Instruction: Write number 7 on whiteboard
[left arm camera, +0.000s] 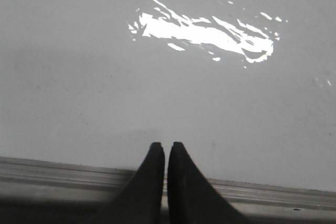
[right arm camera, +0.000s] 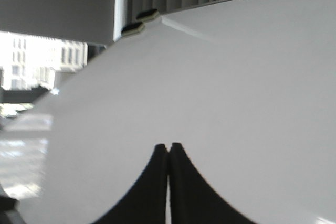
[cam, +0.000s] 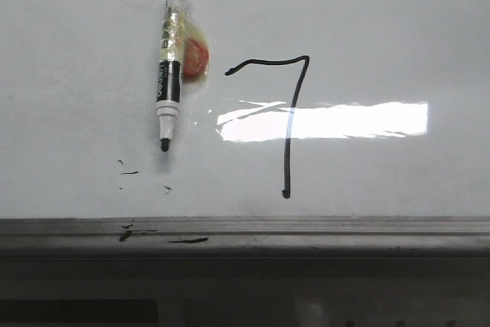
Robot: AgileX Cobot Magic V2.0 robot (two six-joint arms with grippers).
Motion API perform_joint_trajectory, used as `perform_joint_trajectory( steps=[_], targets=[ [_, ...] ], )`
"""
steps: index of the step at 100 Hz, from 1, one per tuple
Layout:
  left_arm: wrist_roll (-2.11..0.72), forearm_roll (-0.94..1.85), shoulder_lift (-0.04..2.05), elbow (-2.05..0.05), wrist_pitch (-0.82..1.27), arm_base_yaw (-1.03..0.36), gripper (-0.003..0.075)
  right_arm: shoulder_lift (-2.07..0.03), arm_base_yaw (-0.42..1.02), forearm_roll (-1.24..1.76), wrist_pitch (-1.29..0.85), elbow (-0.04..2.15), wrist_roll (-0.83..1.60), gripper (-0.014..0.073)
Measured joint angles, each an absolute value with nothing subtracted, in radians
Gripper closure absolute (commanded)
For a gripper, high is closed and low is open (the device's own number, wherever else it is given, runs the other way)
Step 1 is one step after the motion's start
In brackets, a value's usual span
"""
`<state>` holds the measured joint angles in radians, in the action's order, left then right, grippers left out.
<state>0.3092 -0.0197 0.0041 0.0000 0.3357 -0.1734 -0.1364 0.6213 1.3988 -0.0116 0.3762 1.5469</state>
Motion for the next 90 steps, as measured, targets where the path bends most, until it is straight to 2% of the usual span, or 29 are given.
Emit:
perform_joint_trajectory(
  steps=[10, 27, 37, 58, 71, 90],
  targets=[
    [0.309, -0.020, 0.004, 0.000, 0.336, -0.173, 0.0741, -0.136, 0.539, 1.065, -0.019, 0.319, 1.308, 0.0657],
    [0.309, -0.020, 0.004, 0.000, 0.336, -0.173, 0.0741, -0.136, 0.348, 0.327, -0.246, 0.215, 0.422, 0.0657],
    [0.309, -0.020, 0.004, 0.000, 0.336, -0.173, 0.0741, -0.136, 0.246, 0.090, -0.348, 0.144, 0.115, 0.0657],
    [0.309, -0.020, 0.004, 0.000, 0.338, -0.173, 0.0741, -0.101, 0.082, -0.083, -0.231, -0.012, -0.013, 0.0657],
    [0.309, -0.020, 0.004, 0.000, 0.338, -0.173, 0.0741, -0.065, 0.063, -0.120, -0.222, -0.012, -0.020, 0.0657],
    [0.309, -0.020, 0.004, 0.000, 0.338, -0.173, 0.0741, -0.031, 0.062, -0.138, -0.323, -0.012, -0.024, 0.0657]
  ],
)
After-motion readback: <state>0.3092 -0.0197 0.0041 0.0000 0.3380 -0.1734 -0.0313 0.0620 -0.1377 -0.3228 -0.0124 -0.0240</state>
